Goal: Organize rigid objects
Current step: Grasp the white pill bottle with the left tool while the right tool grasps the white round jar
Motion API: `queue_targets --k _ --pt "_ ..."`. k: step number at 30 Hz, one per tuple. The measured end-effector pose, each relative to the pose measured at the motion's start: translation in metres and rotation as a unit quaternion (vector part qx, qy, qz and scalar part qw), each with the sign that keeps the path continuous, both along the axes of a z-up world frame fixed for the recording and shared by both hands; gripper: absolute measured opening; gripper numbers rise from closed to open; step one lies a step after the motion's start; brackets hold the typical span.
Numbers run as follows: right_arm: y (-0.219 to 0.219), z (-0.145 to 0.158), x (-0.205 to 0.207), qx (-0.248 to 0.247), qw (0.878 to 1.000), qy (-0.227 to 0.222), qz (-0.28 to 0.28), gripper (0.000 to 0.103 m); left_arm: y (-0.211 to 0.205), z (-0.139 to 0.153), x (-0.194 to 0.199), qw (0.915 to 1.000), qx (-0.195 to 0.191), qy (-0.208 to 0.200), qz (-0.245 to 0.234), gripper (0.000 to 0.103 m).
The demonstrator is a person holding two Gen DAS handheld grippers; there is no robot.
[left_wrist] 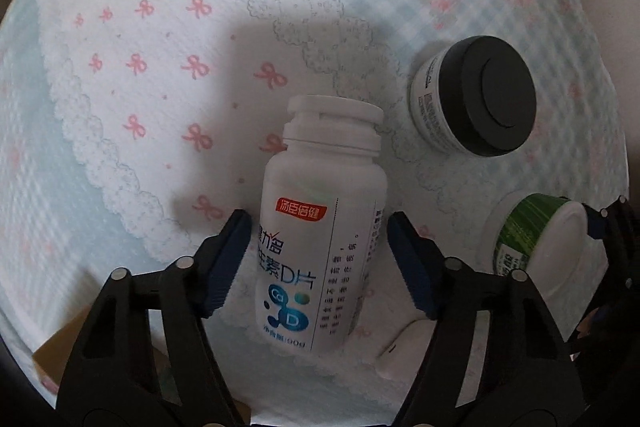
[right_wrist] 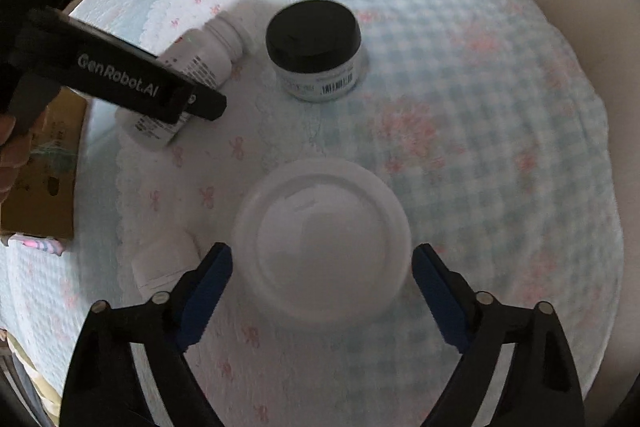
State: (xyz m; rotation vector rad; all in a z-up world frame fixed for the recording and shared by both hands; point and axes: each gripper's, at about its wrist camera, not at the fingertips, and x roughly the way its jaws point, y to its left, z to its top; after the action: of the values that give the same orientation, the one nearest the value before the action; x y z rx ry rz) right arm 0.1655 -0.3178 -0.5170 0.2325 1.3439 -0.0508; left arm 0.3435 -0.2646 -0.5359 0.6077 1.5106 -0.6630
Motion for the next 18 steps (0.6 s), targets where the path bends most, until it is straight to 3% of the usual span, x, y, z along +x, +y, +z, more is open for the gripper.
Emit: queue_targets --k 2,3,5,11,18 --pt "-0.002 -0.002 0.0 0.0 1.0 -0.001 -0.001 0.087 0.0 0.001 -0.001 1.0 -0.005 -0.005 -0.003 0.051" --pt "-0.002 -0.001 0.0 -0.001 1.0 -0.003 -0.001 0.081 -0.002 0.002 -0.001 1.0 -0.004 -0.008 -0.003 0.049" --pt "-0.005 -0.002 0.001 0.005 1.0 -0.002 0.001 0.07 -0.002 0.002 -0.001 0.9999 -0.003 -0.01 -0.006 0.049" --pt "-0.01 -0.002 0.006 0.005 1.0 0.006 0.0 0.07 -0.001 0.005 -0.004 0.9998 -0.006 -0.016 -0.007 0.048" --pt "-0.01 0.002 0.018 0.01 1.0 0.01 -0.011 0.069 -0.002 0.029 -0.009 0.9994 -0.014 -0.03 -0.006 0.048"
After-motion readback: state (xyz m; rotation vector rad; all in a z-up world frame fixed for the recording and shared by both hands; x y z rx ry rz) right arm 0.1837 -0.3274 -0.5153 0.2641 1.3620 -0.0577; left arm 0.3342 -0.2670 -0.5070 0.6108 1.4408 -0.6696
